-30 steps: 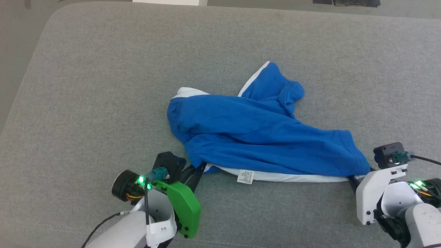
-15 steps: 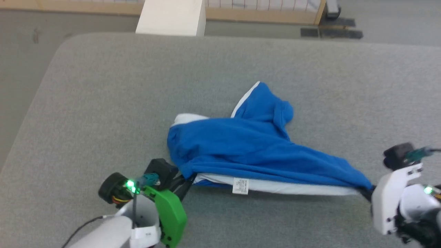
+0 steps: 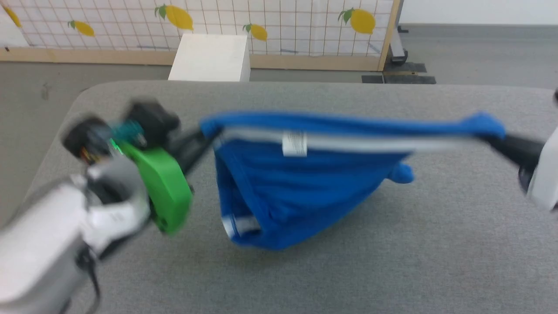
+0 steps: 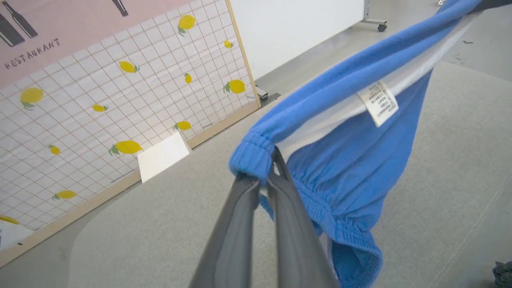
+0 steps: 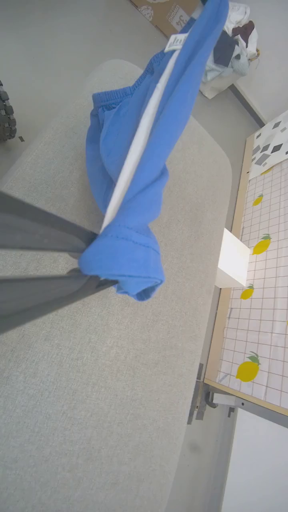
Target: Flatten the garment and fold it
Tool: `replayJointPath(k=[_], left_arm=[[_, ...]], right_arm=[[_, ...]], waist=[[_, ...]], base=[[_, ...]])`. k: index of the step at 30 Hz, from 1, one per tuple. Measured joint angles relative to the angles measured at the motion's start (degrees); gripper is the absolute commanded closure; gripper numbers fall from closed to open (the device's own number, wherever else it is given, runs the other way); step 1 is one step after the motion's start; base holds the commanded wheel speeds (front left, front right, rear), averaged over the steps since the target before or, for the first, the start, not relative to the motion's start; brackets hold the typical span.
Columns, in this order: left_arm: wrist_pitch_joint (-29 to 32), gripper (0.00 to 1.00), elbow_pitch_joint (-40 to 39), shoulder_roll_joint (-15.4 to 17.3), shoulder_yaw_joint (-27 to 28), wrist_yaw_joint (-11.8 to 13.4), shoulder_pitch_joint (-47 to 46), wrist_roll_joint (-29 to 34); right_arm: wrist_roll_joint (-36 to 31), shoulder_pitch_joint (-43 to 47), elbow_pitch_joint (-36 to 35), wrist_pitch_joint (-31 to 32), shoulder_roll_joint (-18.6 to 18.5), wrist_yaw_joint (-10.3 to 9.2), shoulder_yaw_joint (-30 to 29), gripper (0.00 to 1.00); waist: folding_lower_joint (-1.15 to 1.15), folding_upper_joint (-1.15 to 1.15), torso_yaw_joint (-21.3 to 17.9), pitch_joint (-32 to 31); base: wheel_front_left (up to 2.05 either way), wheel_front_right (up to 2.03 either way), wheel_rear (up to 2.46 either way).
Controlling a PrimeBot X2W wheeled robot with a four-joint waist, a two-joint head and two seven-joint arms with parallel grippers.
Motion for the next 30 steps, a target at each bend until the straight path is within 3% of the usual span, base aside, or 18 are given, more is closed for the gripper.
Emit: replayJointPath(k=[11, 18, 23, 30], left_arm=[[3.78, 1.00, 4.47, 0.94, 6.62, -3.98, -15.81, -2.97], [6.34, 1.00, 9.12, -0.40, 8.21, -4.77, -23.95, -3.71], [8.87, 1.00, 12.82, -1.48, 8.09, -6.27, -30.94, -3.47], [10.20, 1.00, 20.67, -2.89, 6.92, -7.87, -42.33, -1.10]], right_arm=[[2.64, -20.74, 5.43, 1.40, 3.67, 0.00, -1.42, 1.00], [1.01, -30.18, 9.54, -0.16, 1.53, 0.01, 3.83, 1.00], [-1.02, -38.18, 13.55, -4.00, -0.66, 0.01, 7.90, 1.00], [-4.55, -49.99, 22.56, -12.23, -0.46, 0.02, 14.25, 1.00]], waist=[[0.00, 0.00, -1.33, 0.31], [0.00, 0.00, -2.17, 4.16], [0.00, 0.00, -2.94, 9.23], [0.01, 0.00, -4.35, 18.18]], base=[[0.00, 0.00, 0.00], [0.00, 0.00, 0.00], [0.00, 0.00, 0.00], [0.00, 0.00, 0.00]])
